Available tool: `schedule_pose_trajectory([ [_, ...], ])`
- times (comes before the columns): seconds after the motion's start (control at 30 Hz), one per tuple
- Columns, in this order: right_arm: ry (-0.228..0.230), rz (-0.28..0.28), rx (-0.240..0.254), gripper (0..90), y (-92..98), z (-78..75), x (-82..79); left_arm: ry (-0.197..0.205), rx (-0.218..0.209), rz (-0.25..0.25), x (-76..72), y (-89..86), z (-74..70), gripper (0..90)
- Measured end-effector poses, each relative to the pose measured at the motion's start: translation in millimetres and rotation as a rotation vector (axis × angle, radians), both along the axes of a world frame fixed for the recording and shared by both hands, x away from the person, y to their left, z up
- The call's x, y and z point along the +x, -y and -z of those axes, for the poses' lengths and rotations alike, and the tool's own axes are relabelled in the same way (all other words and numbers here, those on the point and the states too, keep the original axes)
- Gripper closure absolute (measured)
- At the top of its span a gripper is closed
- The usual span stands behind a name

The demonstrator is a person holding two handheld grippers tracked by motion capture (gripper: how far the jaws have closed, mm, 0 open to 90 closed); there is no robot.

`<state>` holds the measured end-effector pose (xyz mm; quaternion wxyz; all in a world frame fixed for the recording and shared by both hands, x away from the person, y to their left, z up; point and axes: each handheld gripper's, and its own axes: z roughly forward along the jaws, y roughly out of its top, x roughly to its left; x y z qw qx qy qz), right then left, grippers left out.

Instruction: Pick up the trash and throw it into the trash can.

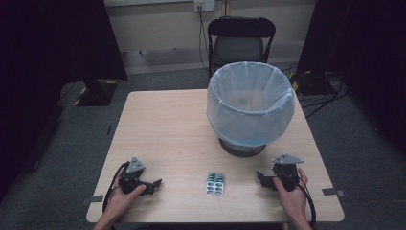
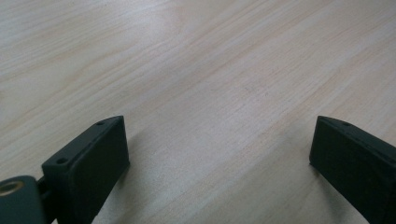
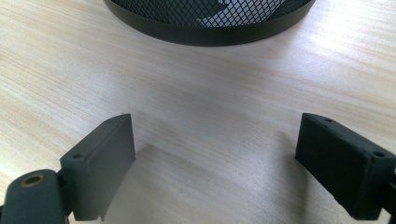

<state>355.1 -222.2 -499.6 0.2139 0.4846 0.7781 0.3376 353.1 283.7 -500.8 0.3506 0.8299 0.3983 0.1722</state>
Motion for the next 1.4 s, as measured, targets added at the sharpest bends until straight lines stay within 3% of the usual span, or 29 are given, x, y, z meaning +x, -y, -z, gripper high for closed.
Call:
schedule_pose_trajectory([
  [0.1,-0.002,0.002,0.000,10.9,-0.1,-0.1,-0.1,0.001,0.003,0.006,0.0,-1.2,-0.4,4.7],
  [0.13,-0.002,0.002,0.001,10.9,-0.2,-0.1,-0.1,0.001,-0.016,0.002,-0.8,-1.7,-0.1,5.5],
  [0.17,-0.002,0.002,0.001,10.9,-0.2,-0.1,-0.1,0.004,-0.008,0.007,-0.6,-3.6,-0.7,10.2],
  [0.2,-0.002,0.002,0.001,10.9,-0.2,-0.1,-0.1,0.006,-0.023,-0.009,-1.3,-3.9,-0.5,10.2],
  [0.23,-0.002,0.002,0.001,10.9,-0.2,-0.1,-0.1,0.013,-0.033,-0.015,-1.4,-7.4,-1.2,16.1],
  [0.3,-0.002,0.002,0.001,10.8,-0.1,-0.1,-0.1,0.000,-0.046,-0.022,-1.2,-9.4,-2.1,16.8],
  [0.43,-0.001,0.009,-0.001,10.9,-0.4,-0.1,-0.6,0.004,-0.016,-0.015,-1.8,-6.7,-2.3,16.8],
  [0.53,-0.017,0.017,-0.010,17.0,-3.1,-3.3,-2.6,0.006,-0.022,-0.016,-1.9,-6.8,-1.9,16.6],
  [0.57,-0.020,-0.014,0.019,18.1,-7.1,-8.1,-7.2,0.010,-0.024,-0.014,-2.0,-7.1,-1.5,16.4],
  [0.7,0.018,-0.067,0.020,17.5,-19.8,-16.7,-15.3,0.017,-0.027,-0.016,-1.4,-7.1,-0.7,15.3],
  [0.8,0.017,-0.111,0.032,18.8,-32.0,-20.2,-19.4,0.017,-0.027,-0.016,-1.4,-7.1,-0.7,15.3],
  [1.07,0.016,-0.266,0.063,22.9,-79.8,-26.3,-28.5,0.017,-0.025,-0.012,-1.1,-7.5,-0.8,15.2],
  [1.23,0.008,-0.370,0.075,31.2,-115.6,-24.7,-34.2,0.017,-0.025,-0.011,-1.1,-7.5,-0.8,15.2],
  [1.4,-0.005,-0.393,0.078,31.1,-129.6,-21.7,-32.7,0.017,-0.025,-0.012,-1.2,-7.5,-0.7,15.2],
])
